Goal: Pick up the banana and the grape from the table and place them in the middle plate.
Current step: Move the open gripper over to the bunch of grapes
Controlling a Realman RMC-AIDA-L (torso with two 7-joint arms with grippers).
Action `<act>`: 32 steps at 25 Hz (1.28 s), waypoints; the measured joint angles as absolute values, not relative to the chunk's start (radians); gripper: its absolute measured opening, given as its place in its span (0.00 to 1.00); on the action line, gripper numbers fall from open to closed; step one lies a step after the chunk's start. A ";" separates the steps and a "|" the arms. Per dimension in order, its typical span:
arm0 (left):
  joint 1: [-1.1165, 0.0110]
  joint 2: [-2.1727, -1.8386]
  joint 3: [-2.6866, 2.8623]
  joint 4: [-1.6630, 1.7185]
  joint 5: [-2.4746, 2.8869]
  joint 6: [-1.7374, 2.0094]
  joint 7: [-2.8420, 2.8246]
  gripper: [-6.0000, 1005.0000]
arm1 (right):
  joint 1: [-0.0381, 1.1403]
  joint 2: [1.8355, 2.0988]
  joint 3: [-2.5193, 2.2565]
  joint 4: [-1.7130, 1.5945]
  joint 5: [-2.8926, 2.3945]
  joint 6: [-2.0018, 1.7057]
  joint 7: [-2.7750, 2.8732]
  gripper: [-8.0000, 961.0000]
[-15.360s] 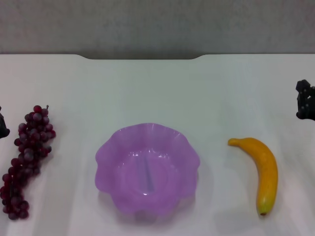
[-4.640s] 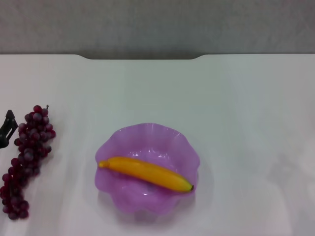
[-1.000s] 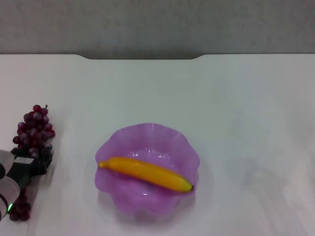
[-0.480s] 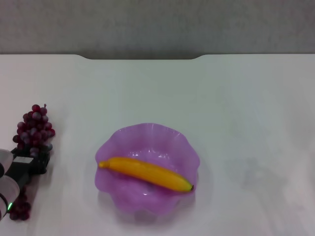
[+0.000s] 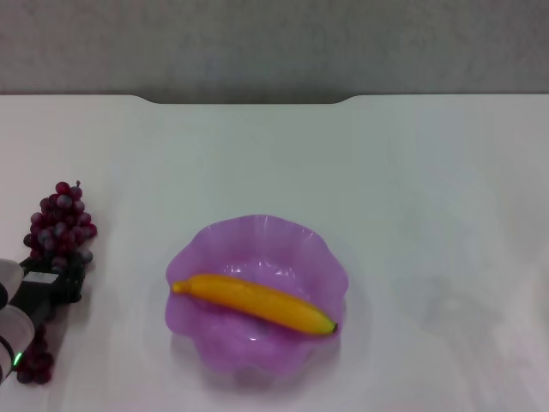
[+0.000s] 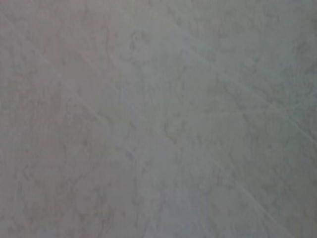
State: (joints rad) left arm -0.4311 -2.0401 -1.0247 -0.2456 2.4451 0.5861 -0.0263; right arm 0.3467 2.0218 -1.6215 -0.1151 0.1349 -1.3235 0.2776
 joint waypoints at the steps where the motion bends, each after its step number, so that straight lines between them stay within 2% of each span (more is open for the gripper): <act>1: -0.431 -2.040 -1.025 -0.245 2.445 0.586 -0.026 0.38 | 0.347 2.022 -1.621 -0.115 0.135 -1.322 0.278 0.01; 11: -0.430 -2.040 -1.024 -0.257 2.444 0.635 -0.077 0.36 | 0.347 2.022 -1.624 -0.119 0.135 -1.307 0.279 0.01; 21: -0.430 -2.039 -1.022 -0.257 2.445 0.680 -0.100 0.30 | 0.353 2.022 -1.645 -0.120 0.135 -1.301 0.279 0.01; 24: -0.430 -2.039 -1.022 -0.251 2.445 0.679 -0.095 0.09 | 0.353 2.022 -1.646 -0.120 0.135 -1.298 0.280 0.01; 29: -0.426 -2.040 -1.025 -0.249 2.444 0.672 -0.090 0.04 | 0.354 2.021 -1.647 -0.118 0.135 -1.298 0.294 0.01; 32: -0.427 -2.039 -1.029 -0.249 2.435 0.669 -0.089 0.09 | 0.355 2.020 -1.647 -0.117 0.135 -1.298 0.295 0.01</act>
